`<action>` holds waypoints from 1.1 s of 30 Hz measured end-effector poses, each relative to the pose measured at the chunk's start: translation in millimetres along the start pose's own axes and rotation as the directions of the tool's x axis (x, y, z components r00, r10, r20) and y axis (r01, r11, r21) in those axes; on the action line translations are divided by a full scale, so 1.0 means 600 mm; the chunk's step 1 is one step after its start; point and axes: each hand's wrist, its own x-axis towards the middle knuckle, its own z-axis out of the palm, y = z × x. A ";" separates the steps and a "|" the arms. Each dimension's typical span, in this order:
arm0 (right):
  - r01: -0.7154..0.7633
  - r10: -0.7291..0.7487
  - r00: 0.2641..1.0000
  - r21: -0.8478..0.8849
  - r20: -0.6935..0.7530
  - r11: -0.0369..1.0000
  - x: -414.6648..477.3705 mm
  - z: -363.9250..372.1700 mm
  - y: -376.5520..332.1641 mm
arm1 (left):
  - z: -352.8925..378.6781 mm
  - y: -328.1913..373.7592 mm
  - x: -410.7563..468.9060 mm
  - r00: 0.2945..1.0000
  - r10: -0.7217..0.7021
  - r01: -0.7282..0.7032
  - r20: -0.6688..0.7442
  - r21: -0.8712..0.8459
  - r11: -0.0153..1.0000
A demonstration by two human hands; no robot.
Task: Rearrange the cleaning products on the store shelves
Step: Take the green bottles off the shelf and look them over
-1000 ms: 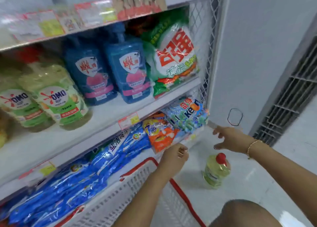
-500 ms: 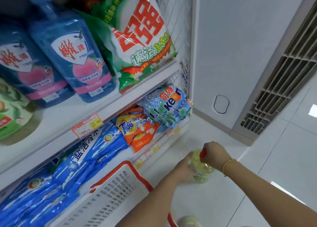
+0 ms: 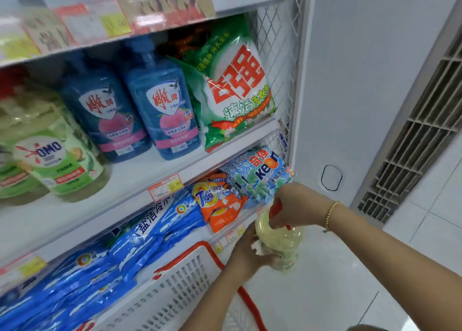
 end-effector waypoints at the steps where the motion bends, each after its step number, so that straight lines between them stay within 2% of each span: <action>1: 0.058 -0.058 0.998 -0.019 -0.006 0.998 -0.013 -0.030 -0.027 | -0.020 0.018 -0.021 0.996 0.064 -0.064 -0.056 0.006 0.998; 6: 0.337 -0.351 0.934 -0.153 -0.068 0.929 -0.079 -0.154 -0.180 | -0.129 0.121 -0.132 0.923 0.269 -0.259 -0.274 0.074 0.963; 12: 0.568 -0.601 0.777 -0.204 -0.189 0.798 -0.137 -0.215 -0.356 | -0.263 0.187 -0.270 0.736 0.429 -0.399 -0.524 0.176 0.900; 15: 0.642 -0.670 0.696 -0.194 -0.256 0.741 -0.143 -0.212 -0.431 | -0.331 0.196 -0.324 0.635 0.467 -0.414 -0.615 0.240 0.878; 19: 0.727 -0.721 0.617 -0.125 -0.315 0.676 -0.129 -0.192 -0.516 | -0.422 0.192 -0.382 0.555 0.481 -0.368 -0.679 0.317 0.874; 21: 0.764 -0.717 0.598 -0.016 -0.356 0.645 -0.114 -0.181 -0.548 | -0.462 0.189 -0.404 0.528 0.470 -0.348 -0.707 0.325 0.880; 24: 0.790 -0.678 0.613 0.290 -0.406 0.541 -0.087 -0.167 -0.574 | -0.515 0.181 -0.423 0.492 0.427 -0.318 -0.759 0.301 0.899; 26: 0.740 -0.616 0.664 0.491 -0.424 0.460 -0.052 -0.149 -0.573 | -0.548 0.175 -0.426 0.472 0.401 -0.306 -0.785 0.281 0.910; 27: 0.709 -0.569 0.698 0.534 -0.435 0.461 -0.029 -0.135 -0.567 | -0.564 0.172 -0.425 0.465 0.388 -0.292 -0.795 0.276 0.916; 30: 0.611 -0.442 0.791 0.562 -0.423 0.557 0.046 -0.085 -0.548 | -0.597 0.168 -0.412 0.481 0.348 -0.243 -0.805 0.259 0.935; 33: 0.548 -0.380 0.836 0.574 -0.395 0.608 0.100 -0.046 -0.537 | -0.615 0.169 -0.394 0.496 0.308 -0.227 -0.812 0.221 0.948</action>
